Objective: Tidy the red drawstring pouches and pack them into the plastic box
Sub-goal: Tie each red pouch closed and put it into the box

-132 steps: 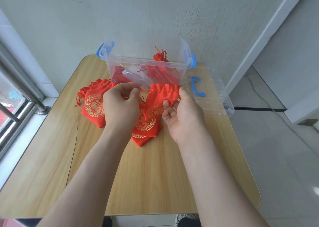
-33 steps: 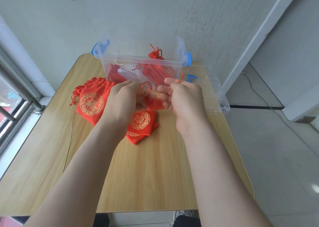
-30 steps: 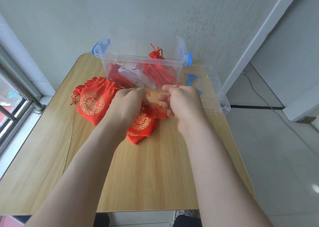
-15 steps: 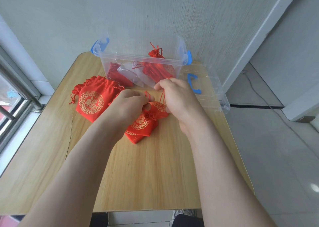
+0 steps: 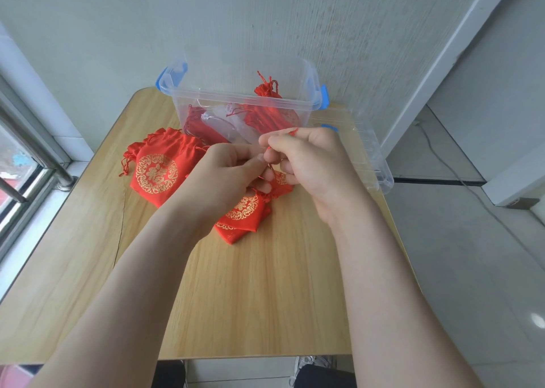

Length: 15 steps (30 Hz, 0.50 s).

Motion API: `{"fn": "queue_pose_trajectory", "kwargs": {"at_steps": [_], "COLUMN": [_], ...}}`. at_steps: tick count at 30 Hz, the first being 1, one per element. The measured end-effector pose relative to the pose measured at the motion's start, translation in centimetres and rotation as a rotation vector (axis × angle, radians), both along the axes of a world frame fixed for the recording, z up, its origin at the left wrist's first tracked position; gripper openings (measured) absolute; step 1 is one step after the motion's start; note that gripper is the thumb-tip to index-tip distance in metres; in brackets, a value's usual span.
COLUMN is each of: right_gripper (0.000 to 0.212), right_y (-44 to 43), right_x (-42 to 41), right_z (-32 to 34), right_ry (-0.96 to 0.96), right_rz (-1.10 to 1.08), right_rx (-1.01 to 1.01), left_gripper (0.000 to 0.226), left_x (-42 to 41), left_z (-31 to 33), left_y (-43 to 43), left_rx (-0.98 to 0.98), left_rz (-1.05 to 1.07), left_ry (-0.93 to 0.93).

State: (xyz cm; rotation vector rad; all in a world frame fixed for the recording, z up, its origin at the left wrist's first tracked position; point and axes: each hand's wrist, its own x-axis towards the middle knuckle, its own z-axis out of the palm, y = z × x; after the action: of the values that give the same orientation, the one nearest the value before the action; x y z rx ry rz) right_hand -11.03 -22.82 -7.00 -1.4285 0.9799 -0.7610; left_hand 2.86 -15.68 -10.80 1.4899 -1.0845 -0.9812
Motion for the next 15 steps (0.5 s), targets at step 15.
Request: {"fn": "queue_pose_trajectory", "kwargs": {"at_steps": [15], "right_gripper": [0.031], "right_y": [-1.0], "right_x": [0.0], "right_z": [-1.8], "right_ry": [0.199], "right_rz": [-0.035], "right_rx": [-0.342], "left_gripper": [0.040], "left_x": [0.2], "left_z": [-0.4], "left_y": [-0.3], "left_rx": [0.099], "left_rz": [0.120], "left_ry": [-0.100]}}
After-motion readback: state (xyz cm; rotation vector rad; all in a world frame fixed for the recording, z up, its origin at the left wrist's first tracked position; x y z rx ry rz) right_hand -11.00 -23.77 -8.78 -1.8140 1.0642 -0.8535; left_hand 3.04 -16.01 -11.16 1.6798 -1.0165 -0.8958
